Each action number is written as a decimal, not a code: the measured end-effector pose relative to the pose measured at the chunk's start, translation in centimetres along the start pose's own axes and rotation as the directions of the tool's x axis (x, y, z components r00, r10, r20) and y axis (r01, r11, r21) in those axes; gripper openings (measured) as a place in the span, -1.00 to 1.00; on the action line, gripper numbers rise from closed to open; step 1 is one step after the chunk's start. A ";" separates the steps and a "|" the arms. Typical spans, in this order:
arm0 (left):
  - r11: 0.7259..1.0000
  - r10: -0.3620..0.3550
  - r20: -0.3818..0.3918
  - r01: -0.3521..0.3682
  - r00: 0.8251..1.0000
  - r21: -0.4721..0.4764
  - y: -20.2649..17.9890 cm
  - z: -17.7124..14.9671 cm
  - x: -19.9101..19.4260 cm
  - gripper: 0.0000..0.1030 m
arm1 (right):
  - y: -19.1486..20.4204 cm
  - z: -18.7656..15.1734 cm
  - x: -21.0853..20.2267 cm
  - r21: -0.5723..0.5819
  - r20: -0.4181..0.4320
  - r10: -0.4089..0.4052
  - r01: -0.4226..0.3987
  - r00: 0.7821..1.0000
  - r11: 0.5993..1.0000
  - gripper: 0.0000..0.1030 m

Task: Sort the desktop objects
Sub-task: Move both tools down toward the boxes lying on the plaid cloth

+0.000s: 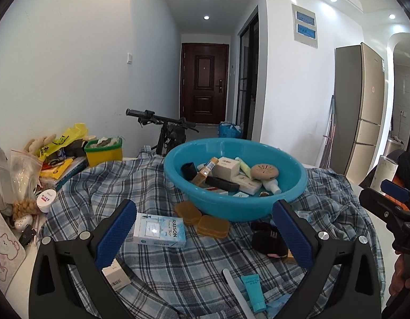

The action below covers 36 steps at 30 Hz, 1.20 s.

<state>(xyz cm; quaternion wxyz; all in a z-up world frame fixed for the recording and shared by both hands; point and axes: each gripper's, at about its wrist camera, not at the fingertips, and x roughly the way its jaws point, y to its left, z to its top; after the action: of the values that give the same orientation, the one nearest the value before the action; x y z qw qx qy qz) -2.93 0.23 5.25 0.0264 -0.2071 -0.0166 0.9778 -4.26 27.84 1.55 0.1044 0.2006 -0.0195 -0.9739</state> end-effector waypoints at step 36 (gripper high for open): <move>0.986 -0.153 -0.446 0.166 0.882 -0.009 7.5 -3.3 11.2 1.00 | -2.5 -4.5 5.4 -0.058 -0.311 0.042 -0.063 0.949 0.996 0.99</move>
<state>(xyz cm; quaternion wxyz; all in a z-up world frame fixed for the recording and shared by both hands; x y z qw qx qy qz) -12.10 -6.57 -2.64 0.1127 -0.4229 -0.0128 0.8990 -7.85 29.18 -4.84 0.1387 0.3466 0.0246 -0.9274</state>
